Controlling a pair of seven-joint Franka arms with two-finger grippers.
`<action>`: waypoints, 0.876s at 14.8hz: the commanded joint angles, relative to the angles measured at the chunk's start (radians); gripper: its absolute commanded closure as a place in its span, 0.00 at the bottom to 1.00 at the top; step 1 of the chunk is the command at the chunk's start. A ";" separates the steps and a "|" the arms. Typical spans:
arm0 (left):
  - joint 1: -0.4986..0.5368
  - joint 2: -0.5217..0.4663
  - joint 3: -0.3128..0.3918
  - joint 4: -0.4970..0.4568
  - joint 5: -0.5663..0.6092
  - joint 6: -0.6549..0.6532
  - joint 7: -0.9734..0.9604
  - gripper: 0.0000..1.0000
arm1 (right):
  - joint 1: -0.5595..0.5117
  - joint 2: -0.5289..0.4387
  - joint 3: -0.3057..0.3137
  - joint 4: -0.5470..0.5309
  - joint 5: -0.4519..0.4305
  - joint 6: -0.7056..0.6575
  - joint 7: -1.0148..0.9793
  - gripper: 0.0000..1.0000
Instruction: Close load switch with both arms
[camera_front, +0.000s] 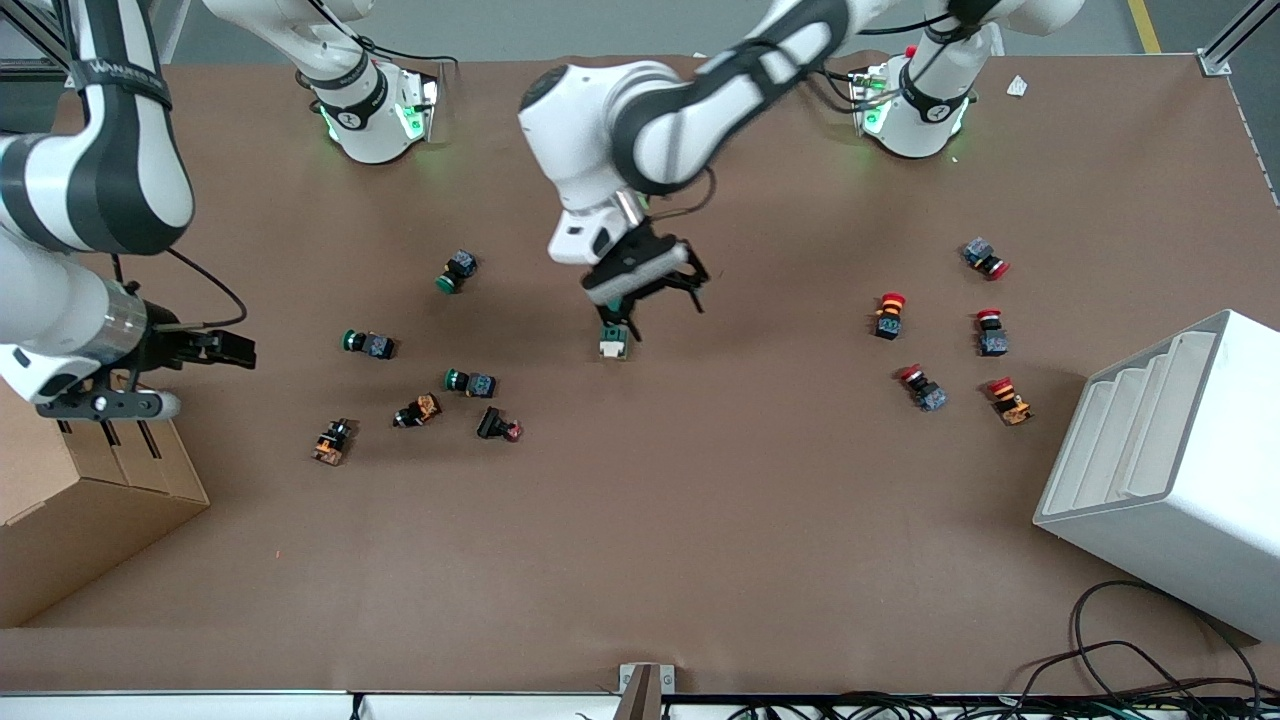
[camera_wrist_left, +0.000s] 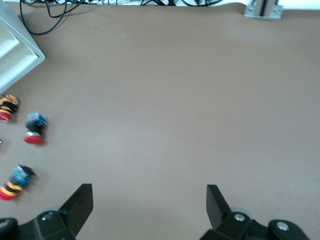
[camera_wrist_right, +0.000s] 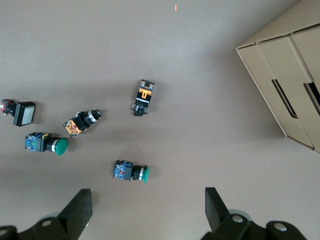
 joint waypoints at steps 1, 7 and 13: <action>0.086 -0.089 -0.006 -0.003 -0.088 -0.016 0.161 0.00 | -0.029 -0.050 0.022 -0.026 -0.021 -0.024 -0.006 0.00; 0.321 -0.262 -0.008 0.002 -0.306 -0.024 0.531 0.00 | -0.061 -0.119 0.021 -0.029 -0.012 -0.082 -0.004 0.00; 0.438 -0.377 0.047 -0.001 -0.436 -0.081 0.817 0.00 | -0.063 -0.176 0.021 -0.026 0.035 -0.073 0.002 0.00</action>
